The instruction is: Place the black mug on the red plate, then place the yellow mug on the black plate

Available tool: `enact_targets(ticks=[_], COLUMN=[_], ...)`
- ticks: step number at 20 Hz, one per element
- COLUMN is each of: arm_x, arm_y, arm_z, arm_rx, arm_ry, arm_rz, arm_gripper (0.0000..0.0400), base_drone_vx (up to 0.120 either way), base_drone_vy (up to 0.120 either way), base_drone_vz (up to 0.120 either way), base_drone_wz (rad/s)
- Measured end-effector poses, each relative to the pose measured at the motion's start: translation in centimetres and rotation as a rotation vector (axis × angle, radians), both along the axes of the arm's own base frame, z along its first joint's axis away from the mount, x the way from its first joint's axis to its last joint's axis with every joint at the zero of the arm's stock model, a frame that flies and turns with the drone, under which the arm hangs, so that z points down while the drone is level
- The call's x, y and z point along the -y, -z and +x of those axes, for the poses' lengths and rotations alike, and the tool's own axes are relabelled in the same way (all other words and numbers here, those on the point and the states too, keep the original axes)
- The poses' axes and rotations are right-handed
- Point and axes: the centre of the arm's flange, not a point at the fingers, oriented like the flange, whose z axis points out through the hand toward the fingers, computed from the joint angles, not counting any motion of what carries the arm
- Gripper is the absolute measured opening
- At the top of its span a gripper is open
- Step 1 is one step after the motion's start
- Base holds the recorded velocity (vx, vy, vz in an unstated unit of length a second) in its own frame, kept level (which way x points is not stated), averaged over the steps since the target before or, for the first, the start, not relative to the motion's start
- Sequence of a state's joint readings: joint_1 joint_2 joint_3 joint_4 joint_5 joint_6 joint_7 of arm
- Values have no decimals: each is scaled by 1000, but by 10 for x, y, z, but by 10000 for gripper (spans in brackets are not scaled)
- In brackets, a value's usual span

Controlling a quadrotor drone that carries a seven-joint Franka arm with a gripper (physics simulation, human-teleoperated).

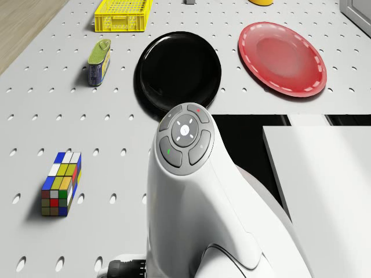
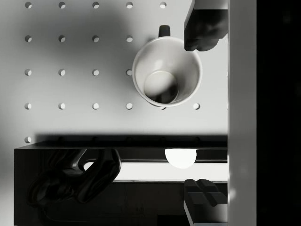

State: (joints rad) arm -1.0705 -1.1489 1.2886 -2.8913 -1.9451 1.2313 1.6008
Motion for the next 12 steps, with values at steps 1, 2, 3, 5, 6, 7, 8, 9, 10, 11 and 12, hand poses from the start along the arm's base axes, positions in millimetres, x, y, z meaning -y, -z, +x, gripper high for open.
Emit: enact_targets(ticks=[1, 2, 3, 5, 6, 7, 8, 9, 10, 11, 12], arm_x=[0, 0, 0, 0, 0, 2, 4, 7, 10, 13, 15], arm_y=[0, 0, 0, 0, 0, 0, 0, 0, 0, 0, -1], arm_z=[0, 0, 0, 0, 0, 0, 0, 0, 0, 0, 0], arm_rx=[0, 0, 0, 0, 0, 0, 0, 0, 0, 0, 0], arm_ry=[0, 0, 0, 0, 0, 0, 0, 0, 0, 0, 0], arm_rz=[0, 0, -1, -1, -1, -1, -1, -1, -1, -1, -1], arm_gripper=[400, 400, 400, 400, 400, 400, 400, 400, 400, 400, 400], base_drone_vx=[0, 0, 0, 0, 0, 0, 0, 0, 0, 0, 0], base_drone_vy=[0, 0, 0, 0, 0, 0, 0, 0, 0, 0, 0], base_drone_vz=[-120, -120, -120, -120, -40, 0, 0, 0, 0, 0, 0], base_drone_wz=[0, 0, 0, 0, 0, 0, 0, 0, 0, 0, 0])
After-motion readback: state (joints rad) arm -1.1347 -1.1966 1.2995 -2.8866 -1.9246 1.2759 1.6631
